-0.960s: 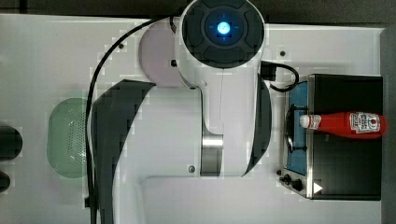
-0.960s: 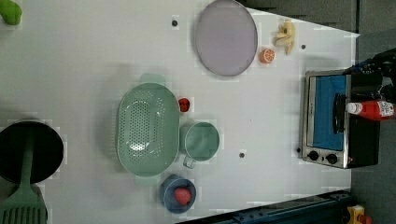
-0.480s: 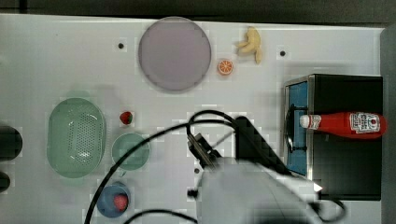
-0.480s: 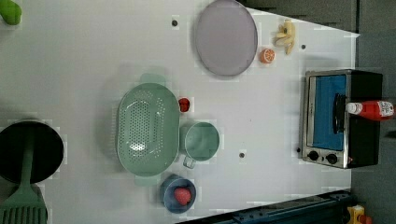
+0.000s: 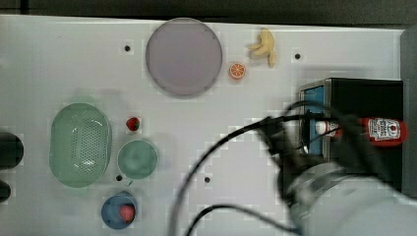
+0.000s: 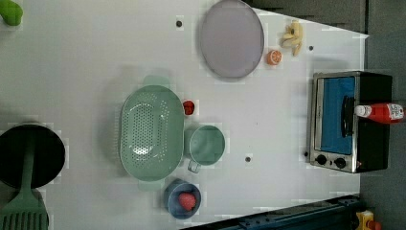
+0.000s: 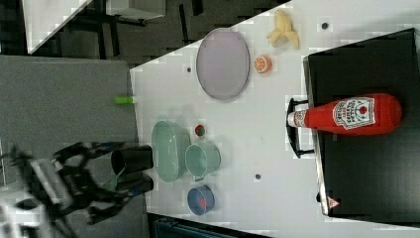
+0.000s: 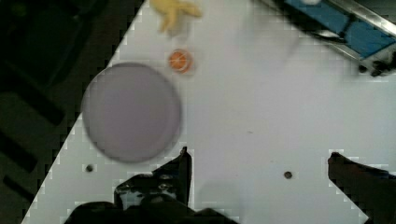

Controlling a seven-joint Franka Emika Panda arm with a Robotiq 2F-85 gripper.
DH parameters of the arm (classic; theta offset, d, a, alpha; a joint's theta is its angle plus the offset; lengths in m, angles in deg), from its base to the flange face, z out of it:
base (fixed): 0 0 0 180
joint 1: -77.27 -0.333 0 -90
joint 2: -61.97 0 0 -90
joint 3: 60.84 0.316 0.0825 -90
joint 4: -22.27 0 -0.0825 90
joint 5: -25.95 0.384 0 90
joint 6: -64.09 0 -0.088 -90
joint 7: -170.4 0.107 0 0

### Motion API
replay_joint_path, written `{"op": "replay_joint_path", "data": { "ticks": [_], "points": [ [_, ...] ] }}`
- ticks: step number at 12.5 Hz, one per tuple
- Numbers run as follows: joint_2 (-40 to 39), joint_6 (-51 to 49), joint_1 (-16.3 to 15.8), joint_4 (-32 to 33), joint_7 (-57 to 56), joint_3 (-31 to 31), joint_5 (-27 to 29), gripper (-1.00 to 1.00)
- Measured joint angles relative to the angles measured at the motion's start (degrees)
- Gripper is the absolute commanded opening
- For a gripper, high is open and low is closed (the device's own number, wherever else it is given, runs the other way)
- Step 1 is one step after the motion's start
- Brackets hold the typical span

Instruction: Pick Ketchup from oven and place it on table.

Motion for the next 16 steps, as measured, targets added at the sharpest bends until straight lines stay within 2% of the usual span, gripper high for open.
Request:
{"op": "replay_joint_path", "data": {
  "ticks": [6, 8, 11, 14, 16],
  "points": [
    [-14.26, 7.23, 2.99, 1.68, -0.43, -11.79, -0.95, 1.00],
    [-18.02, 9.79, 2.92, 1.18, -1.49, -15.55, -0.33, 1.00],
    [-26.35, 12.31, 3.21, -3.86, -1.54, -20.25, -0.19, 1.00],
    [-32.31, 15.65, 3.05, -5.04, -2.03, -23.38, -0.80, 1.00],
    [-37.64, 17.26, 3.83, -9.06, -2.10, -24.36, -1.13, 1.00]
  ]
}}
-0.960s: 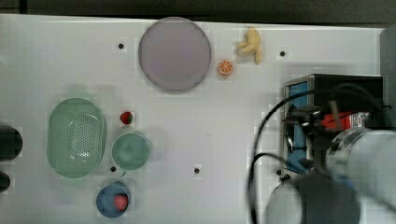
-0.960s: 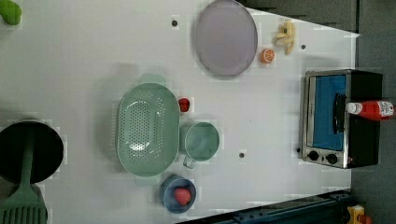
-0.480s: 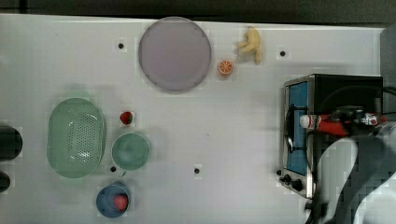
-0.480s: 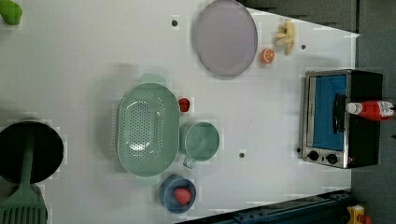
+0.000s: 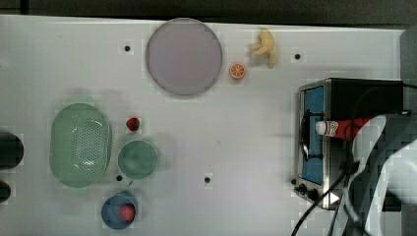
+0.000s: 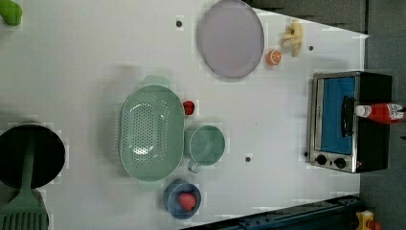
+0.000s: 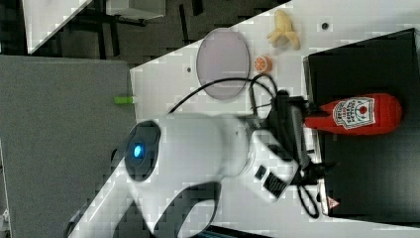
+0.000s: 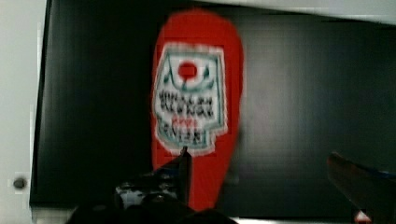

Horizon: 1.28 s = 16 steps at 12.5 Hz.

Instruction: Pick Ketchup from oven and place it on table.

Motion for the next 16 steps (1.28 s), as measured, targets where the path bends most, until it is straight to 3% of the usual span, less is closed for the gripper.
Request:
{"op": "replay_joint_path", "data": {
  "ticks": [1, 3, 11, 12, 15, 16],
  "points": [
    [-2.34, 0.77, 0.73, -1.90, -0.08, 0.17, 0.52, 1.00],
    [-5.50, 3.39, 0.83, -2.63, -0.09, -0.28, 6.95, 1.00],
    [-11.46, 5.60, 2.25, -1.45, -0.09, 0.34, 12.42, 1.00],
    [-11.28, 5.82, 2.31, -1.40, -0.16, 0.39, 11.52, 0.91],
    [-11.39, 6.60, 2.76, -2.35, -0.40, 0.64, 12.22, 0.24],
    [-12.09, 7.41, 2.69, -3.08, -0.44, 0.42, 13.52, 0.24]
  ]
}}
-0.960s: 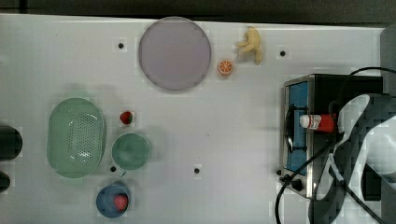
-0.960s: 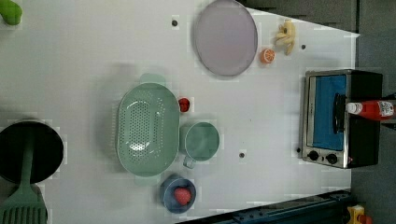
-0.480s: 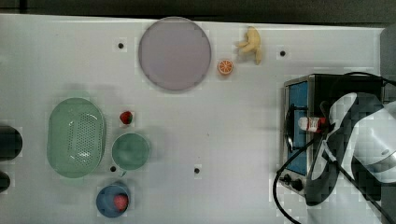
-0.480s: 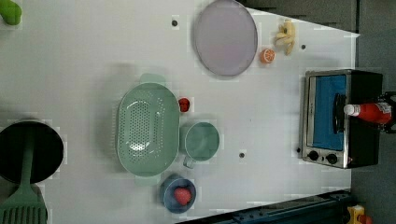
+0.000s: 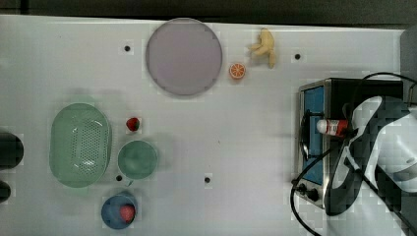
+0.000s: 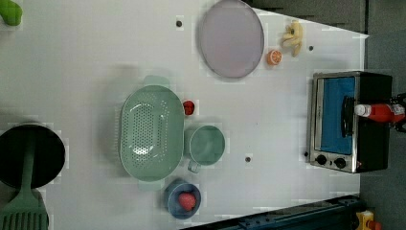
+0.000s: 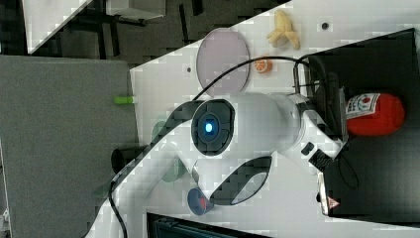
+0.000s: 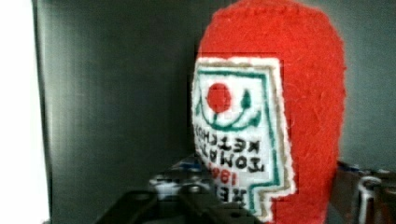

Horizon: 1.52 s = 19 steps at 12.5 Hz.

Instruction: Pick Ketchup from oven and place it on table.

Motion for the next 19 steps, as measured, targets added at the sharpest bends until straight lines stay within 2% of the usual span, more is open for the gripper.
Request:
{"op": "replay_joint_path", "data": {
  "ticks": [5, 7, 9, 13, 17, 19],
  "points": [
    [1.78, -1.06, 0.36, -0.28, -0.03, 0.06, -2.15, 0.24],
    [1.78, -5.01, 0.07, -3.97, -0.67, -0.36, -5.58, 0.24],
    [4.74, -8.04, -0.79, -5.48, -2.58, 0.48, -6.41, 0.24],
    [12.13, -20.48, -7.65, -8.90, -5.06, 1.37, -4.74, 0.24],
    [18.20, -24.94, -12.93, -9.90, -5.63, 9.32, -5.32, 0.24],
    [18.45, -27.73, -17.44, -10.35, -5.67, 11.23, -6.14, 0.24]
  ]
}}
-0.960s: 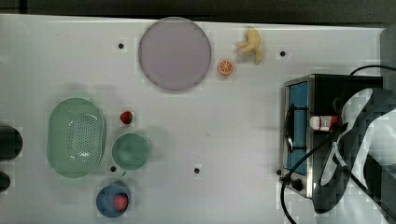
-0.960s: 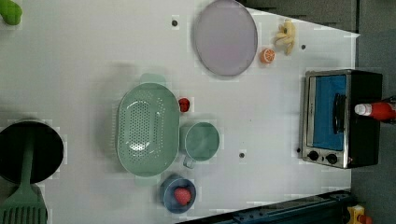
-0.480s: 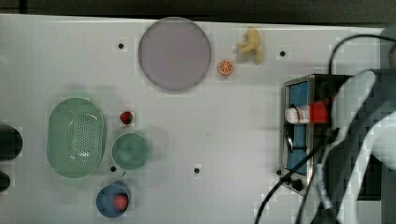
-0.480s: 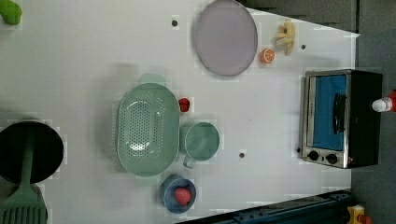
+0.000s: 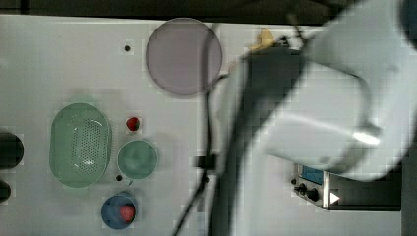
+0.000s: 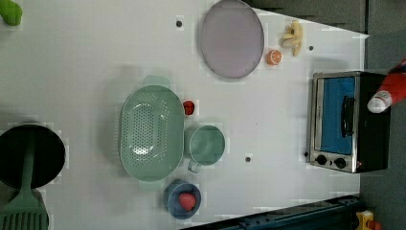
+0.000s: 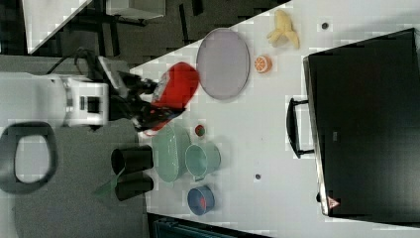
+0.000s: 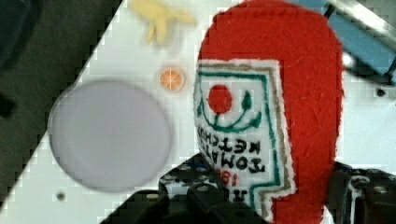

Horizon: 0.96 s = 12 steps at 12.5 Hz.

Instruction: Pick Ketchup from oven and place it on table.

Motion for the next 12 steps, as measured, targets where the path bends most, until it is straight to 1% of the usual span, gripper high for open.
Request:
{"op": "replay_joint_path", "data": {
  "ticks": [2, 4, 6, 7, 9, 12],
  "points": [
    [-0.64, 0.39, -1.83, 1.01, 0.02, 3.57, 0.75, 0.24],
    [-0.49, 0.85, -4.76, 4.70, 1.81, 5.02, 0.30, 0.24],
    [-0.92, 1.37, -6.30, 8.34, 5.24, 7.37, -0.84, 0.24],
    [-1.77, 2.88, -6.76, 10.02, 6.82, 8.41, -2.71, 0.24],
    [-3.18, 10.21, -7.31, 16.34, 10.22, 9.05, -2.91, 0.24],
    [-3.91, 18.55, -6.39, 26.75, 12.05, 8.43, -3.50, 0.24]
  ]
}}
